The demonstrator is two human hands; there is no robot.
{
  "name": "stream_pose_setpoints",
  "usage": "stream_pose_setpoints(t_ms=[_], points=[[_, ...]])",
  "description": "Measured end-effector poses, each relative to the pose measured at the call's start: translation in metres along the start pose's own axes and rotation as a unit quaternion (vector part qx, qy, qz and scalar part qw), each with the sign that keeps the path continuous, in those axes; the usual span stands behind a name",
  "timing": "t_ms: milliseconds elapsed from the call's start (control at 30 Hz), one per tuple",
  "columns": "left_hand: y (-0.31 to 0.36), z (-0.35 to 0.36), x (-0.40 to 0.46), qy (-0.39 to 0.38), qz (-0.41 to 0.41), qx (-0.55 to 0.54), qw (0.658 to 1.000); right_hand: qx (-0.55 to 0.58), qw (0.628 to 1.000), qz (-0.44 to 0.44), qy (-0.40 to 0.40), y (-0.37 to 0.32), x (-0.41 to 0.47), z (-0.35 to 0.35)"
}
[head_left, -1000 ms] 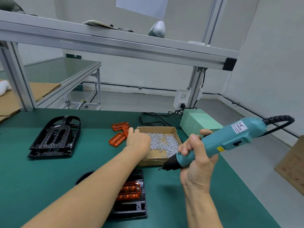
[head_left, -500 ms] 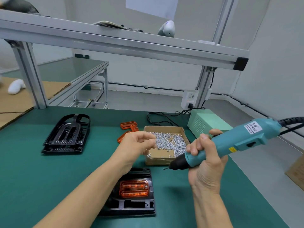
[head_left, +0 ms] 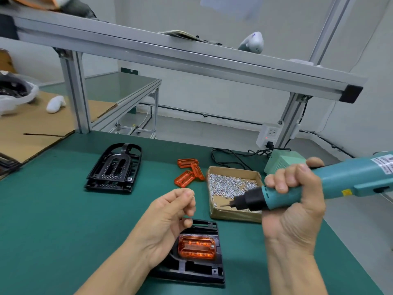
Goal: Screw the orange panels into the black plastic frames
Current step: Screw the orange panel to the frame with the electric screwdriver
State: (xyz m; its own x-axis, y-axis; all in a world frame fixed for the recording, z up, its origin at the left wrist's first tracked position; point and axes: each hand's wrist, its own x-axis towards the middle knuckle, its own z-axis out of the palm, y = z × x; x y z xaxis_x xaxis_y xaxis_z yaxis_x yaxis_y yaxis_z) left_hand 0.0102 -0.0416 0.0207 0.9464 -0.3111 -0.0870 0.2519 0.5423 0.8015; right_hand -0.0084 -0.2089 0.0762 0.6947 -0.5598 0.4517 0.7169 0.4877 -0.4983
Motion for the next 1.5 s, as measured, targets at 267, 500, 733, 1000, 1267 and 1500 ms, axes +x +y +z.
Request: stream_pose_setpoints(t_ms=[267, 500, 733, 1000, 1267, 1500], points=[[-0.007, 0.000, -0.007, -0.023, -0.043, -0.069, 0.996, 0.059, 0.998, 0.032, -0.008, 0.005, -0.009, 0.019], [-0.005, 0.002, -0.009, -0.040, -0.038, -0.048, 0.997, 0.053, 0.998, 0.039, -0.008, 0.008, -0.011, 0.018], [-0.004, 0.002, -0.011, -0.047, -0.031, -0.030, 0.998, 0.058, 0.997, 0.044, -0.009, 0.008, -0.011, 0.016], [-0.005, 0.002, -0.011, -0.055, -0.027, -0.013, 0.998, 0.059, 0.997, 0.046, -0.006, 0.008, -0.010, 0.014], [-0.010, 0.002, -0.011, -0.026, 0.027, 0.051, 0.998, 0.028, 0.998, 0.027, -0.044, 0.010, -0.013, 0.011], [-0.012, 0.001, -0.012, -0.019, 0.071, 0.113, 0.991, 0.032, 0.998, 0.015, -0.061, 0.014, -0.014, 0.011]])
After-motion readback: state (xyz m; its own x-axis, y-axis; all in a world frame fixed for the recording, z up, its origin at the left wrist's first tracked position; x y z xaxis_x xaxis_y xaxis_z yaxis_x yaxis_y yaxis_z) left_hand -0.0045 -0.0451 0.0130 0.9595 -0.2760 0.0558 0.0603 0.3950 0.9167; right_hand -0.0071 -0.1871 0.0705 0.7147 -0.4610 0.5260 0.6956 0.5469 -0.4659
